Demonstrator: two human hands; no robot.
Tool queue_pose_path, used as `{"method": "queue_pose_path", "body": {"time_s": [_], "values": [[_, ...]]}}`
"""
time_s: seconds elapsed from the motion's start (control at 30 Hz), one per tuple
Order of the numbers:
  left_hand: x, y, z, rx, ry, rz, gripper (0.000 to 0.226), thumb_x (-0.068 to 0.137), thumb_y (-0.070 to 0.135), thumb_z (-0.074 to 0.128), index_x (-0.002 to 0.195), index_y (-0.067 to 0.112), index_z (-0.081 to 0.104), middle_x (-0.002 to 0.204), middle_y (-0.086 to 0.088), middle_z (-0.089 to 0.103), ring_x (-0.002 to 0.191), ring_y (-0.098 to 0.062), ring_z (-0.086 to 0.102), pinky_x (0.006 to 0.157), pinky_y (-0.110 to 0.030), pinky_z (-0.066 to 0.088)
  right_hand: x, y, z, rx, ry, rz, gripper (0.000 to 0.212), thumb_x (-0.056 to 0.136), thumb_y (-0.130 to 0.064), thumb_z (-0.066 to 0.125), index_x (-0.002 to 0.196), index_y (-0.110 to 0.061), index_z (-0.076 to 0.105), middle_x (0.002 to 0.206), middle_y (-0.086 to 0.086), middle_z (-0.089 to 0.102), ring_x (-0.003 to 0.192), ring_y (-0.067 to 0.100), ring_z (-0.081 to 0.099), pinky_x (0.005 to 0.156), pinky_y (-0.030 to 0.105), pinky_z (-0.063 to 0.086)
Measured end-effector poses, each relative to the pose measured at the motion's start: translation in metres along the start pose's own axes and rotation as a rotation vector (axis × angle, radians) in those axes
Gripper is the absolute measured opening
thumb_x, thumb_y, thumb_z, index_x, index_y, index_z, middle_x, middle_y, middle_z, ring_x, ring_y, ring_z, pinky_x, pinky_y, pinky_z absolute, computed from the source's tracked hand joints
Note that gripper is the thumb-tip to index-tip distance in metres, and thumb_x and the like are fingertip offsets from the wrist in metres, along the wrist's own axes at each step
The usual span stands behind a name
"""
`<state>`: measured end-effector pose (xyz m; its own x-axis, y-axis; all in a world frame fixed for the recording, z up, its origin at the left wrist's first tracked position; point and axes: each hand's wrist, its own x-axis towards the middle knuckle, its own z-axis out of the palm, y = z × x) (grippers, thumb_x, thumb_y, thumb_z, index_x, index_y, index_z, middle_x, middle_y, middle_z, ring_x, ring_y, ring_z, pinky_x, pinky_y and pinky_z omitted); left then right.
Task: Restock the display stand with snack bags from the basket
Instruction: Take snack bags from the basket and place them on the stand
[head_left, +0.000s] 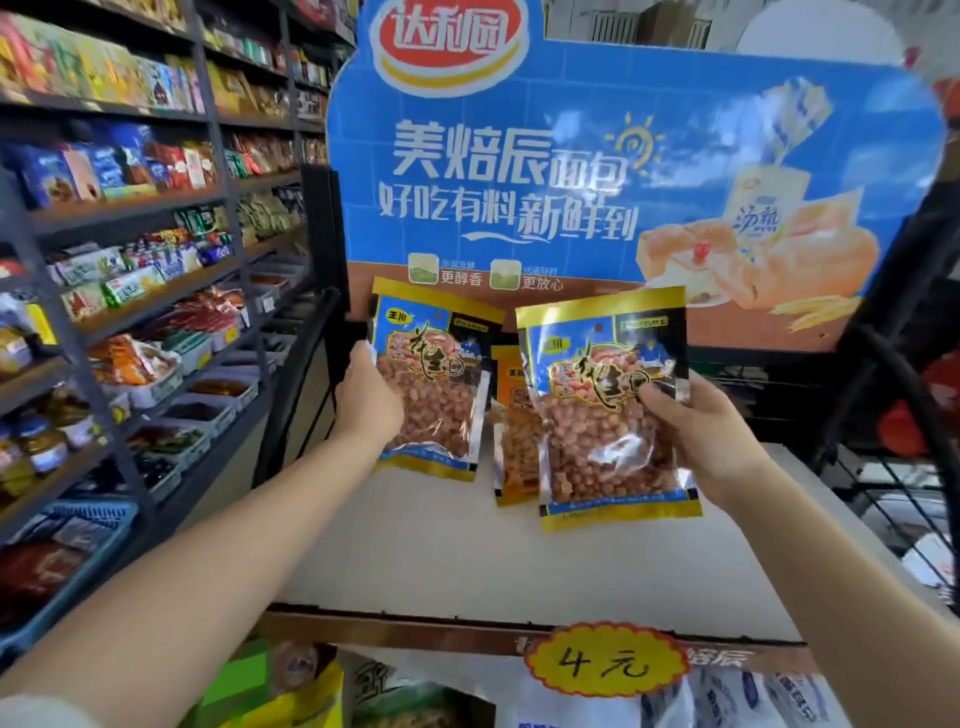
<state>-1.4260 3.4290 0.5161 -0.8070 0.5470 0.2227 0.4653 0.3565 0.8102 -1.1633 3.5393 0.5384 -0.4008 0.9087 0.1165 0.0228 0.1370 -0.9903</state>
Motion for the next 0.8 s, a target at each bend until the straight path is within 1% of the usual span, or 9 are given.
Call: {"method": "queue_pose_path", "body": {"time_s": [0.07,0.1,0.17,0.27,0.33,0.4,0.57,0.7,0.8], "values": [[-0.008,0.0,-0.007,0.075,-0.026,0.08,0.064,0.09,0.009,0.051,0.143,0.009,0.015,0.149,-0.015,0.027,0.134,-0.033,0.028,0.105,-0.043,0.029,-0.001,0.0,0.018,0.036,0.008,0.019,0.004,0.091,-0.017,0.057,0.091,-0.016,0.061,0.066,-0.004,0.072,0.053,0.01,0.068,0.044,0.026,0.054],[-0.017,-0.001,-0.013,0.093,-0.017,0.184,0.067,0.089,0.01,0.053,0.144,0.008,0.014,0.151,-0.013,0.022,0.138,-0.03,0.021,0.111,-0.04,0.023,-0.001,0.001,0.03,0.076,0.001,0.046,0.01,0.09,-0.018,0.058,0.099,-0.014,0.061,0.075,-0.001,0.075,0.063,0.015,0.071,0.052,0.032,0.058],[-0.036,-0.006,-0.029,0.119,-0.011,0.442,0.056,0.087,0.01,0.055,0.138,0.011,0.032,0.144,-0.011,0.037,0.132,-0.025,0.035,0.108,-0.036,0.03,0.002,0.003,0.057,0.156,0.006,0.124,0.04,0.088,-0.021,0.061,0.125,-0.011,0.051,0.107,0.008,0.071,0.091,0.028,0.07,0.078,0.05,0.057],[-0.059,-0.015,-0.06,0.14,-0.077,0.633,0.035,0.085,0.009,0.056,0.12,0.015,0.052,0.105,0.0,0.065,0.088,-0.015,0.061,0.08,-0.034,0.051,0.008,0.009,0.1,0.219,0.051,0.203,0.077,0.085,-0.025,0.066,0.146,-0.014,0.021,0.133,0.006,0.054,0.112,0.029,0.06,0.093,0.053,0.05],[-0.068,-0.02,-0.077,0.258,-0.124,0.732,0.025,0.087,0.014,0.055,0.111,0.017,0.058,0.094,0.005,0.067,0.077,-0.011,0.06,0.065,-0.03,0.049,0.01,0.015,0.128,0.145,0.055,0.195,0.062,0.088,-0.023,0.062,0.141,-0.009,0.034,0.115,0.007,0.061,0.096,0.024,0.063,0.08,0.041,0.055],[-0.073,-0.025,-0.086,0.344,-0.148,0.814,0.021,0.088,0.017,0.054,0.108,0.017,0.06,0.094,0.005,0.067,0.076,-0.014,0.062,0.059,-0.027,0.045,0.007,0.015,0.147,-0.152,0.074,0.084,0.041,0.088,-0.023,0.061,0.122,-0.004,0.05,0.095,0.007,0.061,0.081,0.021,0.057,0.062,0.03,0.045],[-0.081,-0.036,-0.082,0.46,-0.231,0.984,0.024,0.08,0.023,0.049,0.097,0.014,0.063,0.077,-0.001,0.069,0.061,-0.023,0.066,0.04,-0.027,0.043,-0.024,0.013,0.135,-0.452,0.197,-0.021,0.044,0.088,-0.03,0.057,0.127,-0.011,0.047,0.122,0.008,0.057,0.109,0.025,0.055,0.094,0.042,0.047],[-0.106,-0.027,-0.06,0.513,-0.272,1.096,0.018,0.084,0.023,0.049,0.085,0.013,0.064,0.071,-0.004,0.068,0.054,-0.025,0.063,0.032,-0.025,0.037,-0.084,0.011,0.076,-0.566,0.167,-0.09,0.021,0.091,-0.033,0.053,0.088,-0.014,0.06,0.071,0.005,0.063,0.062,0.019,0.054,0.061,0.032,0.042],[-0.143,-0.008,-0.039,0.399,-0.372,1.16,0.039,0.084,0.031,0.031,0.082,0.011,0.064,0.064,-0.005,0.064,0.051,-0.027,0.061,0.035,-0.026,0.038,-0.139,0.018,0.018,-0.767,0.227,-0.111,0.026,0.09,-0.027,0.055,0.07,-0.01,0.056,0.065,0.015,0.06,0.063,0.026,0.051,0.059,0.033,0.035]]}}
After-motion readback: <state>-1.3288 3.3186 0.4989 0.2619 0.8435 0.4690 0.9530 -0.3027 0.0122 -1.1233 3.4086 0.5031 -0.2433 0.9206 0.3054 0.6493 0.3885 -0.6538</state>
